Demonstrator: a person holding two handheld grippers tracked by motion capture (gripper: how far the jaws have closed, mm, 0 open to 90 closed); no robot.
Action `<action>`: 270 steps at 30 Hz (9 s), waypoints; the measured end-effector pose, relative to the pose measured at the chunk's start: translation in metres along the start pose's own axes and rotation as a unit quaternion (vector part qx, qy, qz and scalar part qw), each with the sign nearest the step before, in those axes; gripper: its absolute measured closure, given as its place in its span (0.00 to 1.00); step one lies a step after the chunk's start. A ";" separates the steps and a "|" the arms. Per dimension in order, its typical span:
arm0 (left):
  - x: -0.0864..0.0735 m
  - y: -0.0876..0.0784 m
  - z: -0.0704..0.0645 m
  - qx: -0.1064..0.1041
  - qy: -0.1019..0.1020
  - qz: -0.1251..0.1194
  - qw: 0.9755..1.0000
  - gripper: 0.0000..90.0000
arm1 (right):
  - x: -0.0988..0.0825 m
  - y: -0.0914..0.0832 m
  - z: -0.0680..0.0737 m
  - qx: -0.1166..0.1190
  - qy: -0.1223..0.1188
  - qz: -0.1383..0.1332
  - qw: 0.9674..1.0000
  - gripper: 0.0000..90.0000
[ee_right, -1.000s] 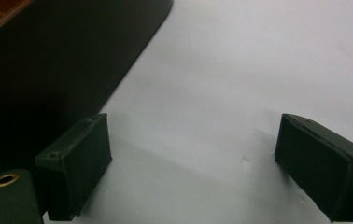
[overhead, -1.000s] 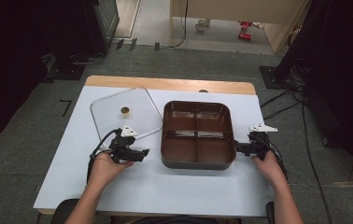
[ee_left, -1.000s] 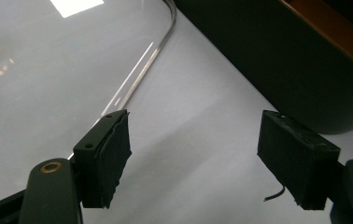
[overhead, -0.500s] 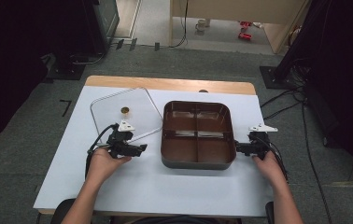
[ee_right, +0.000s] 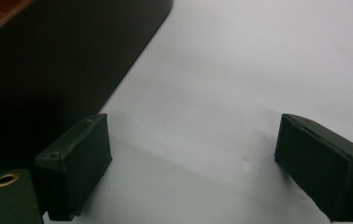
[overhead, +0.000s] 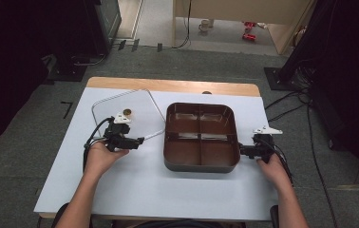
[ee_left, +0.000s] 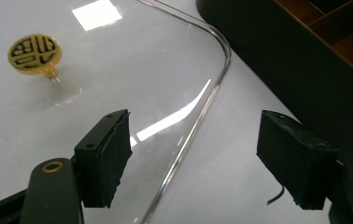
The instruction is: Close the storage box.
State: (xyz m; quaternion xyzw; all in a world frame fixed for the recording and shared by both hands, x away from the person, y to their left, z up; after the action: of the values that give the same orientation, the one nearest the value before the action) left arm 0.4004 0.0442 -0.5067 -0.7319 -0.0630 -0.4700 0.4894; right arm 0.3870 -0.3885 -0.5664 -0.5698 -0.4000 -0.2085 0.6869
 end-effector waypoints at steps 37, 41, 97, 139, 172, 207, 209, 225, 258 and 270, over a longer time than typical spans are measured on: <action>0.039 0.044 0.083 0.045 -0.029 -0.025 0.998 0.33 | 0.000 0.000 0.000 0.000 0.000 -0.001 1.000 0.11; 0.035 0.051 0.094 0.058 -0.026 -0.018 0.998 0.35 | 0.000 0.000 0.000 0.000 0.000 0.000 1.000 0.11; 0.082 -0.005 0.061 0.014 -0.041 -0.059 0.997 0.66 | 0.000 0.000 0.000 0.000 0.000 -0.001 1.000 0.11; 0.107 0.061 -0.105 -0.112 0.072 -0.033 0.991 0.66 | 0.000 0.000 0.000 0.000 0.001 0.000 1.000 0.11; 0.105 0.108 -0.171 -0.127 0.106 -0.004 0.986 0.66 | 0.000 0.000 0.000 0.001 -0.001 -0.001 1.000 0.11; 0.113 0.064 -0.157 -0.150 0.102 -0.030 0.983 0.33 | 0.000 0.000 0.000 0.000 0.001 -0.001 1.000 0.11; 0.110 0.057 -0.153 -0.146 0.108 -0.034 0.983 0.32 | 0.000 0.000 0.000 0.000 0.000 -0.002 1.000 0.11; 0.084 0.022 -0.118 -0.117 0.080 -0.048 0.989 0.30 | 0.000 0.000 0.000 0.001 0.000 -0.001 1.000 0.11; 0.008 -0.016 -0.035 -0.023 0.015 -0.069 0.997 0.29 | 0.000 0.000 0.000 0.000 0.000 -0.001 1.000 0.11; -0.044 0.020 -0.021 0.024 0.000 0.000 1.000 0.28 | 0.000 0.000 0.000 0.000 0.000 -0.001 1.000 0.11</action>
State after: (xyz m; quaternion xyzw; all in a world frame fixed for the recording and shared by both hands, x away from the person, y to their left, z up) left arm 0.3739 0.0342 -0.5512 -0.7201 -0.0743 -0.4680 0.5068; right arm 0.3871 -0.3883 -0.5665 -0.5694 -0.4001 -0.2094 0.6869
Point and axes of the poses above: each handheld gripper's, and its own axes: y roughly forward along the jaws, x roughly out of its top, z roughly to its left, the point moved 9 cm from there along y, roughly forward along the jaws, and after that the axes turned 6 degrees about -z, right-handed, at the moved point
